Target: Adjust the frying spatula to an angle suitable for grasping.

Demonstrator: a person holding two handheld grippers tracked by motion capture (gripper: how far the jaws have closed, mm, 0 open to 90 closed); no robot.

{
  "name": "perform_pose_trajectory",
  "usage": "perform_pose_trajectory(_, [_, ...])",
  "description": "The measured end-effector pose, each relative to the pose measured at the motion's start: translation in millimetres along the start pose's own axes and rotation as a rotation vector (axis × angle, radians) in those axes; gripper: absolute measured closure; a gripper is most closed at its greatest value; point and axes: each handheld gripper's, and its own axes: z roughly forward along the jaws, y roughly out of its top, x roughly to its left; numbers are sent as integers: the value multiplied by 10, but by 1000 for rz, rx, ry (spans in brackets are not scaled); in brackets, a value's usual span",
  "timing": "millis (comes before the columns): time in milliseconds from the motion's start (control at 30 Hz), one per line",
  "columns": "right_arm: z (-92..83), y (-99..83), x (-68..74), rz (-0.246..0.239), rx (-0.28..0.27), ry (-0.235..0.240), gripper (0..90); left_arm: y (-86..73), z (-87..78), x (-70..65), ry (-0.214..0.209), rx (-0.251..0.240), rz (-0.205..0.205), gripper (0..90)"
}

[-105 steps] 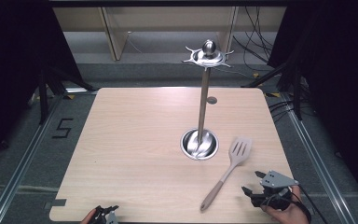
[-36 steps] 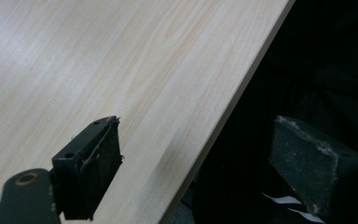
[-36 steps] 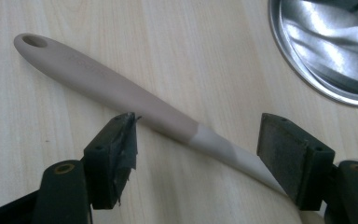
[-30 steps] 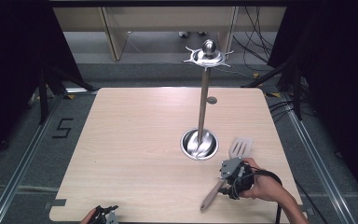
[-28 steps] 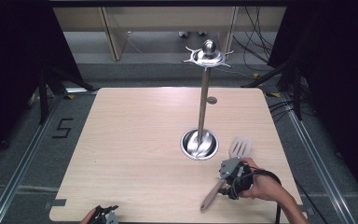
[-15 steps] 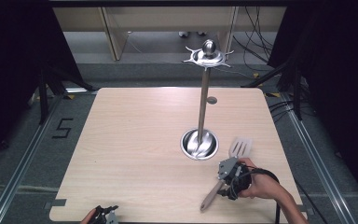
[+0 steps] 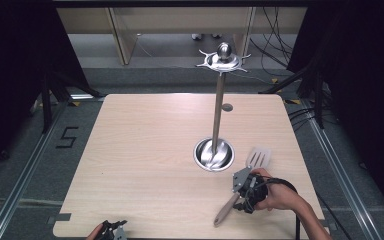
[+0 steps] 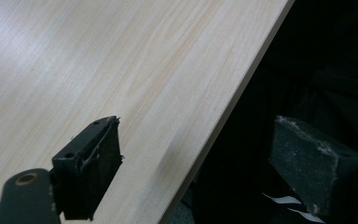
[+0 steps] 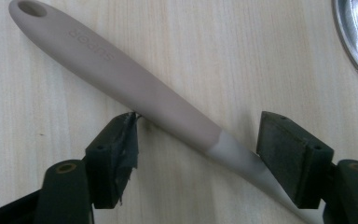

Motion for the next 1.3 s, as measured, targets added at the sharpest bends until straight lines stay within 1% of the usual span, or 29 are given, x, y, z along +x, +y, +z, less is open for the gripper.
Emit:
perform_pose_trajectory(33, [-5, 34, -3, 8, 21, -9, 374, 1, -3, 2, 8, 4, 5, 155])
perform_pose_trajectory(100, [-7, 51, -4, 14, 28, -11, 397, 2, -5, 2, 7, 3, 5, 155])
perform_pose_trajectory(133, [-14, 76, -7, 27, 48, -26, 425, 1, 5, 4, -6, 3, 4, 155])
perform_pose_trajectory(167, [-16, 85, -4, 33, 57, -26, 432, 1, 4, 3, -8, 2, 3, 155])
perform_pose_trajectory(200, [-11, 96, -22, 9, 59, -21, 438, 1, 3, 2, -11, 1, 2, 155])
perform_pose_trajectory(233, [-32, 105, 18, 78, 104, -17, 443, 2, 4, 2, -11, 1, 3, 155])
perform_pose_trajectory(267, [-25, 109, -1, 48, 107, -32, 450, 2, 3, 1, -11, 1, 3, 155])
perform_pose_trajectory(333, [-35, 136, 3, 63, 139, -30, 465, 3, 3, 1, -12, 0, 2, 155])
perform_pose_trajectory(367, [-37, 142, 2, 69, 142, -23, 473, 3, -3, -2, 7, 1, 3, 155])
perform_pose_trajectory(433, [-42, 165, 7, 102, 153, -10, 487, 3, -4, 1, -1, 0, 1, 155])
perform_pose_trajectory(467, [-45, 173, 3, 102, 162, 3, 493, 3, -4, 1, -1, 0, 1, 155])
perform_pose_trajectory(500, [-42, 179, -2, 106, 168, -3, 499, 3, -5, 0, -4, -1, 1, 155])
perform_pose_trajectory(533, [-42, 179, -2, 106, 168, -3, 499, 3, -5, 0, -4, -1, 1, 155])
perform_pose_trajectory(567, [-48, 191, -7, 97, 187, 0, 510, 4, -8, -2, -1, -3, 1, 155])
perform_pose_trajectory(667, [-36, 207, -3, 97, 195, 8, 522, 4, -9, -2, 0, -4, 3, 155])
perform_pose_trajectory(700, [-36, 200, -53, 32, 213, 13, 535, 4, -10, -2, 0, -5, 2, 155])
perform_pose_trajectory(733, [-29, 202, -63, 10, 216, 12, 543, 4, -9, -3, 0, -6, 1, 155])
perform_pose_trajectory(767, [-34, 247, 20, 134, 239, 18, 549, 4, -10, -3, 0, -6, 0, 155])
perform_pose_trajectory(800, [-45, 257, 18, 130, 255, 27, 557, 4, -10, -3, 0, -6, 0, 155])
perform_pose_trajectory(867, [-43, 259, 15, 122, 256, 28, 565, 4, -10, -3, 1, -7, -1, 155])
perform_pose_trajectory(900, [-36, 266, 3, 94, 272, 37, 584, 4, -11, -3, 1, -8, 0, 155])
perform_pose_trajectory(933, [-36, 266, 3, 83, 268, 32, 592, 4, -12, -3, 1, -8, 0, 155])
perform_pose_trajectory(1000, [-34, 271, 1, 83, 277, 38, 600, 3, -12, -3, 1, -8, -1, 155])
perform_pose_trajectory(1033, [-31, 278, 0, 100, 294, 40, 619, 4, -12, -1, 7, -5, 2, 155])
perform_pose_trajectory(1133, [-28, 275, -9, 99, 298, 34, 652, 4, -13, 0, 7, -5, 2, 155])
perform_pose_trajectory(1167, [-24, 252, -50, 85, 289, 41, 710, 4, -13, 0, 7, -6, 2, 155])
perform_pose_trajectory(1200, [-39, 249, -61, 96, 313, 14, 732, 4, -12, -1, 7, -5, 2, 155])
perform_pose_trajectory(1267, [-45, 232, -90, 90, 311, 19, 746, 4, -12, 0, 6, -4, 3, 155])
perform_pose_trajectory(1300, [-40, 200, -136, 53, 299, 20, 762, 4, -11, -2, 0, -7, -1, 155])
